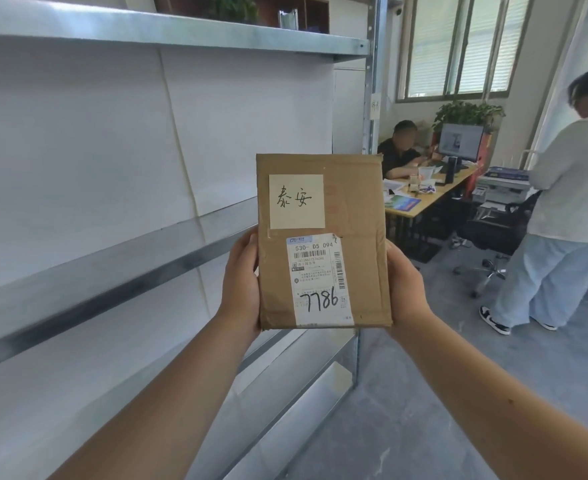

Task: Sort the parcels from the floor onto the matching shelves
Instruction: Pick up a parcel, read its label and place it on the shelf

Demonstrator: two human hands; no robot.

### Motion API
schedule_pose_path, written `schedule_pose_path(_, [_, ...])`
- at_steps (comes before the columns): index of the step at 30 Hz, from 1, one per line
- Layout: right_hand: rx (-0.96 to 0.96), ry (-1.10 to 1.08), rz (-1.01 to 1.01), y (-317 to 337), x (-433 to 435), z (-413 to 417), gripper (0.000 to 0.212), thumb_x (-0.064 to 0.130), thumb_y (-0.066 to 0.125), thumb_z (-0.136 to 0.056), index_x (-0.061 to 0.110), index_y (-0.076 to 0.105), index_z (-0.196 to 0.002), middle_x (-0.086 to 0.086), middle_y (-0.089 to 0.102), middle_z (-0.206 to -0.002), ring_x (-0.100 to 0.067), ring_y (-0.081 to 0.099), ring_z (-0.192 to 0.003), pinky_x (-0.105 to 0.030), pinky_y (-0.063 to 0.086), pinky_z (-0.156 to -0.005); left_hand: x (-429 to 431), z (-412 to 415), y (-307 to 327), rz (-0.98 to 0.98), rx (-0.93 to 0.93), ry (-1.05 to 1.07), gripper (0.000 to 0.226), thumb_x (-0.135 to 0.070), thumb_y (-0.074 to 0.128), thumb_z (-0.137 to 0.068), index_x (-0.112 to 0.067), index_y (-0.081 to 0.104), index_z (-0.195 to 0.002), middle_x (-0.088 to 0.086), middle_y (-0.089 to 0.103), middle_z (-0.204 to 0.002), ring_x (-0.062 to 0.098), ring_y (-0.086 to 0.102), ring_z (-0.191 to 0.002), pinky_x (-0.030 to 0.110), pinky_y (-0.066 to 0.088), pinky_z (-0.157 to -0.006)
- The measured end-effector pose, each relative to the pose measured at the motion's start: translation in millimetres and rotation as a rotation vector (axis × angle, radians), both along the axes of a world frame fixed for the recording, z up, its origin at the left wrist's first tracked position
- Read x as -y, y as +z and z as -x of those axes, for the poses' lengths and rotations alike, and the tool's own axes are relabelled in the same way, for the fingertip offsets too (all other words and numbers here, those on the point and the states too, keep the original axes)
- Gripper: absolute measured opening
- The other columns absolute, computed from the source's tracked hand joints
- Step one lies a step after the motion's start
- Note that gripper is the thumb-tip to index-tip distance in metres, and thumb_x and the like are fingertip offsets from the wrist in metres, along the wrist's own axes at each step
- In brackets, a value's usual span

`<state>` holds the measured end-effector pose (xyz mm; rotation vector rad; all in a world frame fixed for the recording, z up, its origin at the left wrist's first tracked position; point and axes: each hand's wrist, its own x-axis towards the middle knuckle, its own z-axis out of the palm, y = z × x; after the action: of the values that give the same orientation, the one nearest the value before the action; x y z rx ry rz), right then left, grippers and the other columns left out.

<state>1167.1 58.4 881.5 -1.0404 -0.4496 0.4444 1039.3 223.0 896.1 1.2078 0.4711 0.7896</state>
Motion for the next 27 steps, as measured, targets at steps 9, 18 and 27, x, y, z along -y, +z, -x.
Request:
schedule_pose_path(9, [-0.024,0.082,0.057,-3,21,-98,0.033,0.025,0.051,-0.106,0.021,0.08,-0.093,-0.003,0.08,-0.084,-0.019,0.075,-0.074,-0.033,0.062,-0.068,39,-79,-13,0.033,-0.015,0.122,0.07,-0.068,0.061,-0.081,-0.027,0.068,-0.137,0.008,0.079,-0.127,0.033,0.077,-0.117,0.057,0.063,-0.098])
schedule_pose_path(18, [-0.019,0.149,0.115,-19,14,-178,0.031,0.028,0.049,-0.108,0.017,0.077,-0.104,-0.005,0.08,-0.092,-0.019,0.076,-0.08,-0.034,0.063,-0.07,42,-149,-27,0.083,-0.029,0.191,0.06,-0.059,0.056,-0.092,-0.025,0.064,-0.14,0.01,0.078,-0.128,0.034,0.078,-0.113,0.05,0.067,-0.085])
schedule_pose_path(27, [-0.021,0.165,0.18,-33,-30,-254,0.038,0.038,0.049,-0.109,0.017,0.07,-0.132,-0.007,0.082,-0.109,-0.026,0.08,-0.097,-0.037,0.064,-0.073,7,-217,-44,0.055,-0.048,0.255,0.058,-0.065,0.055,-0.091,-0.029,0.067,-0.135,0.006,0.079,-0.127,0.033,0.078,-0.115,0.064,0.06,-0.1])
